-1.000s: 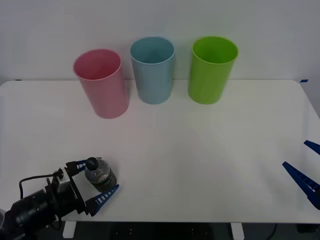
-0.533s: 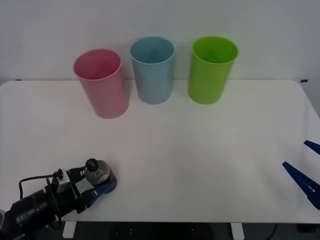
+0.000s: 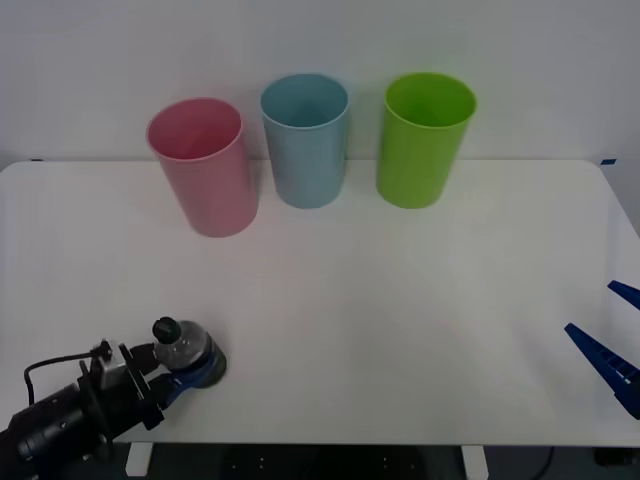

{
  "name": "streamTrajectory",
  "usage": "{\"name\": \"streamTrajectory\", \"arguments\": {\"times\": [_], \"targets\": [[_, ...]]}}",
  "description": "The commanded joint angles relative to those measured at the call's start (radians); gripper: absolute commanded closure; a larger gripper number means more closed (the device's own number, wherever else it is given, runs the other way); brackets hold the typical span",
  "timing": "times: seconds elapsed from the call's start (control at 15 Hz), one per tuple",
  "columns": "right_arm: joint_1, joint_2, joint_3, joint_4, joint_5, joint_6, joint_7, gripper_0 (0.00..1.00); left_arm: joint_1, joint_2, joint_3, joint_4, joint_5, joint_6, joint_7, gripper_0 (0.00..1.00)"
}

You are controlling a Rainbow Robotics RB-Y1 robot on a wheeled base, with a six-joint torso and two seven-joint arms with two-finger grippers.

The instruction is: Grasp the object on the table and drop it into the matching bin: aluminum can to the light blue bin, PET bottle to the pink bin.

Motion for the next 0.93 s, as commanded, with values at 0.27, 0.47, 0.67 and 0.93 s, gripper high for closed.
{"name": "streamTrajectory", "arguments": {"times": [0.27,0.47,0.67,0.93], "targets": [[0.0,0.0,0.0,0.0,0.0,0.0,0.0,0.0,0.043,0.016,0.03,-0.037,0.132,0.003,0.036,1.0],[0.0,0.0,0.0,0.0,0.0,0.0,0.0,0.0,0.073,0.027,0.042,-0.092,0.194,0.052,0.065,1.0],[0.0,0.0,0.0,0.0,0.0,0.0,0.0,0.0,0.117,0.033,0.05,-0.205,0.234,0.133,0.161,1.0],[0.0,0.0,0.0,0.0,0.0,0.0,0.0,0.0,0.123,0.033,0.096,-0.32,0.241,0.185,0.335,1.0]]}}
